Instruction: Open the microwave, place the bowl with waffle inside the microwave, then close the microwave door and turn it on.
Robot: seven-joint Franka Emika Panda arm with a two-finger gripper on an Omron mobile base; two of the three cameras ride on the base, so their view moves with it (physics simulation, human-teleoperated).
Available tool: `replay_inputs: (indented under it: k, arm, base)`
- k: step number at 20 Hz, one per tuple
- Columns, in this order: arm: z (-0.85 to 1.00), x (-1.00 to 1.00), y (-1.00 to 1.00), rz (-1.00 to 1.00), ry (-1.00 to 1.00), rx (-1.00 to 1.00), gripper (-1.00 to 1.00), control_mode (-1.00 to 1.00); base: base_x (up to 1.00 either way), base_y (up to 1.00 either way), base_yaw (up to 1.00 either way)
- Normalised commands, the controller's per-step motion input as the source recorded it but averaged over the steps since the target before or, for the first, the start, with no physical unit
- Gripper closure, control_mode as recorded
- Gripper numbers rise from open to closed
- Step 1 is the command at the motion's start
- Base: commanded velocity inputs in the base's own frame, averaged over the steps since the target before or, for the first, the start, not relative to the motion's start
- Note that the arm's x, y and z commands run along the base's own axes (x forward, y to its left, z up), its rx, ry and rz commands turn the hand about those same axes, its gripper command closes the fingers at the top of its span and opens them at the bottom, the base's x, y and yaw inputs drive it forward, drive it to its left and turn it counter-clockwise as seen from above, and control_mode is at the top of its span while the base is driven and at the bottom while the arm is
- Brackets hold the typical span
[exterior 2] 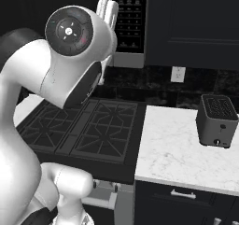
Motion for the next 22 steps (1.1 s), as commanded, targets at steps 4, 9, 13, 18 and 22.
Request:
replay_inputs:
  k: [4, 9, 13, 18, 22]
  arm:
    - [-0.13, -0.03, 0.0, 0.0, -0.34, 0.16, -1.0, -1.0]
    - [0.0, 0.01, 0.0, 0.0, -0.12, 0.01, -1.0, -1.0]
    - [0.0, 0.0, 0.0, 0.0, 0.0, 0.0, -1.0, -1.0]
    - [0.0, 0.0, 0.0, 0.0, 0.0, 0.0, -1.0, -1.0]
    - [0.0, 0.0, 0.0, 0.0, 0.0, 0.0, -1.0, -1.0]
  base:
    - [0.0, 0.0, 0.0]
    - [0.0, 0.0, 0.0]
    - [0.0, 0.0, 0.0]
    - [0.0, 0.0, 0.0]
    - [0.0, 0.0, 0.0]
